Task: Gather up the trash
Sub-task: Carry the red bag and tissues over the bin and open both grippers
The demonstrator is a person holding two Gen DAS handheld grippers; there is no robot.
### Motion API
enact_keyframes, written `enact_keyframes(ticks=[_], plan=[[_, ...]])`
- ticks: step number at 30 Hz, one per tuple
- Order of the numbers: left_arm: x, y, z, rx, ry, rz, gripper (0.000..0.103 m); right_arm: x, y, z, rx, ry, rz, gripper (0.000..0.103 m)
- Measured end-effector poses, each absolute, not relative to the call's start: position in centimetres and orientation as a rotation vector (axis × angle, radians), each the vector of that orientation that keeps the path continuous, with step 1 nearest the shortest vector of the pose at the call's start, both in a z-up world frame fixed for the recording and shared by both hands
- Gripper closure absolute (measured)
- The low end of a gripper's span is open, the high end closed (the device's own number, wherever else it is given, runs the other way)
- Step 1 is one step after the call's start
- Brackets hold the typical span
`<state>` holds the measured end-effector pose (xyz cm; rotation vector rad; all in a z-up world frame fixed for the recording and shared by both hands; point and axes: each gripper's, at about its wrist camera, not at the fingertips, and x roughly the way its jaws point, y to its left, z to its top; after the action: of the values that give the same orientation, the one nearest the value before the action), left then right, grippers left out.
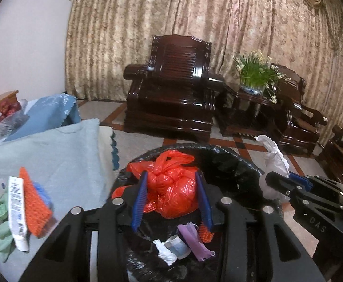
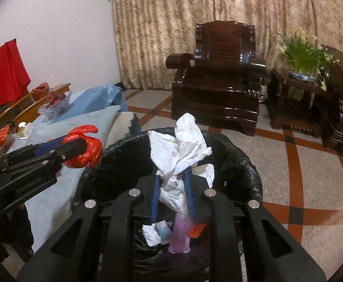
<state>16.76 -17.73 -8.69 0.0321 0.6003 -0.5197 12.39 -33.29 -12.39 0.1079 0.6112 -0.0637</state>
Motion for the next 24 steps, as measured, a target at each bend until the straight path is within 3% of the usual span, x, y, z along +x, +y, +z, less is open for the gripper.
enact_keyframes(ticks=[2,5,7,10,16,24], plan=[[17.1,-18.2,-9.0,0.032,0.616,-0.531,0.056,12.6,-33.7,-12.9,0.108,0.625,-0.083,0.079],[17.4,-18.5,-9.4,0.033,0.631,-0.538,0.048,12.6,-34.3,-13.5,0.109,0.633,-0.108,0.056],[17.5,-18.3,-9.3,0.033,0.627,-0.538,0.039,12.4,-34.5,-13.7,0.111,0.632,-0.127,0.036],[17.6,-17.7,-9.2,0.031,0.625,-0.525,0.027,12.3,-34.6,-13.7,0.115,0.624,-0.155,0.016],[17.6,-15.6,-8.5,0.018,0.615,-0.480,0.018,12.1,-33.7,-13.6,0.125,0.615,-0.161,0.009],[16.7,-9.7,-8.0,-0.005,0.590,-0.355,0.017,12.5,-30.8,-13.0,0.122,0.601,-0.087,0.008]])
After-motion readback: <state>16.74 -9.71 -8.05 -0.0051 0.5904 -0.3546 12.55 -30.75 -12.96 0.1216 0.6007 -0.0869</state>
